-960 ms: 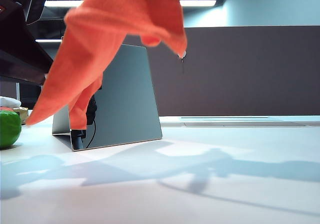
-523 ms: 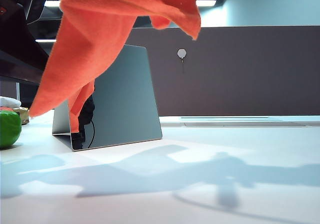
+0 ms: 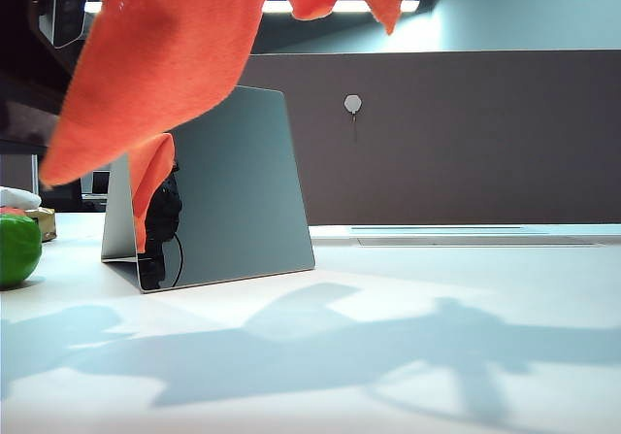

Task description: Pick up the cloth from the table and use it to cover the mirror.

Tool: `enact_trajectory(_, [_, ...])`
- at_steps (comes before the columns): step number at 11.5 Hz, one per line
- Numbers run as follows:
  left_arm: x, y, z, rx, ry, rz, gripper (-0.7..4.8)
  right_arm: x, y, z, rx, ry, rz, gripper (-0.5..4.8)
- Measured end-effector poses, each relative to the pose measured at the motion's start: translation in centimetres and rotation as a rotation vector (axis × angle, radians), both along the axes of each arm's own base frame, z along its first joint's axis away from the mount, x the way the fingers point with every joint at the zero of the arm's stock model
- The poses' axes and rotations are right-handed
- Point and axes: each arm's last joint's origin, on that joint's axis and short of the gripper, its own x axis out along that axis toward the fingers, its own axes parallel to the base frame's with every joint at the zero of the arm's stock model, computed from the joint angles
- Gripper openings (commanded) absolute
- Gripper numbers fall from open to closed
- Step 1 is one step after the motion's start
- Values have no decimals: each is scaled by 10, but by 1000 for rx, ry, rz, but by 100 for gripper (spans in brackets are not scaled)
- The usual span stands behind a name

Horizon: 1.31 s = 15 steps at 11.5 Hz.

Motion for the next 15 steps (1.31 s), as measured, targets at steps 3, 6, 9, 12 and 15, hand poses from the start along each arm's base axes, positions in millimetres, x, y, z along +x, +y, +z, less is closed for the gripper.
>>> enact_trajectory(3, [-3,0,-1,-19,25,-33,161,2,-2,1,10,-13,-12,-1])
enact_trajectory(6, [-1,-1,-5,-14,49,-32,161,0,-4,7,37,-48,-14,-1])
enact_trajectory(9, [3,-1,-11,-6,71,-39,154,-6,-8,13,54,-69,-14,-1])
enact_trajectory(12, [3,-1,-10,-9,60,-43,-6,-6,-8,12,51,-65,-14,-1])
enact_trajectory(15, [8,-2,-7,-20,-9,-43,-6,-5,-8,10,32,-40,-27,-1])
